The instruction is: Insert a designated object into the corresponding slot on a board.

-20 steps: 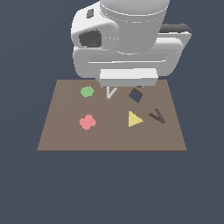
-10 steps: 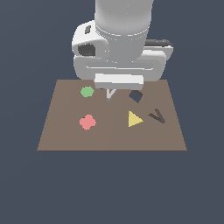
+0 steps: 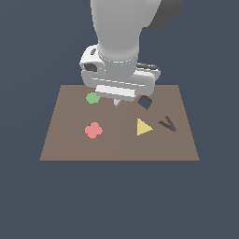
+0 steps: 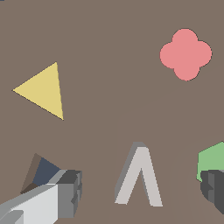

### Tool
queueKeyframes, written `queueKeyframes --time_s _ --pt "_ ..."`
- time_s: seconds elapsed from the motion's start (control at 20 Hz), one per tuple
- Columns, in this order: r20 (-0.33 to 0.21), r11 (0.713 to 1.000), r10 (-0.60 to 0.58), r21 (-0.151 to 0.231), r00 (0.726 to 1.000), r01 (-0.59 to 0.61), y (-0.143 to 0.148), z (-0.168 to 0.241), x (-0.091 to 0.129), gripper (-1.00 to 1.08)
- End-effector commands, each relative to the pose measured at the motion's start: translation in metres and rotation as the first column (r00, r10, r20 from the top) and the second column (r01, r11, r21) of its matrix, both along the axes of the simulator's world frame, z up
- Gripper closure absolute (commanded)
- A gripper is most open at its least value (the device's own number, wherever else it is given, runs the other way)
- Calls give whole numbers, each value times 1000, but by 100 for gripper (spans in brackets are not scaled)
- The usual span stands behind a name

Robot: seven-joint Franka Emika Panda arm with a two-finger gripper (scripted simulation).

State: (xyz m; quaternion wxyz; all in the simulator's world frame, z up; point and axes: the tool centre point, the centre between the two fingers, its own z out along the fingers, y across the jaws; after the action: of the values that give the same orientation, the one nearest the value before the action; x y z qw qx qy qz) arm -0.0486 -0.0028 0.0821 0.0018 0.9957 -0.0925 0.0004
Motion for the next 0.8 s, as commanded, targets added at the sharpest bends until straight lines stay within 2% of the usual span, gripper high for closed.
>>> queueKeyframes --time_s 0.0,0.35,0.75 --pt "0 1000 -30 1 1000 30 -3 -13 -8 -92" --pt "-1 997 -74 2 997 74 -6 -33 -19 -92" --pt "-1 997 -72 3 997 72 -5 -33 -18 -92"
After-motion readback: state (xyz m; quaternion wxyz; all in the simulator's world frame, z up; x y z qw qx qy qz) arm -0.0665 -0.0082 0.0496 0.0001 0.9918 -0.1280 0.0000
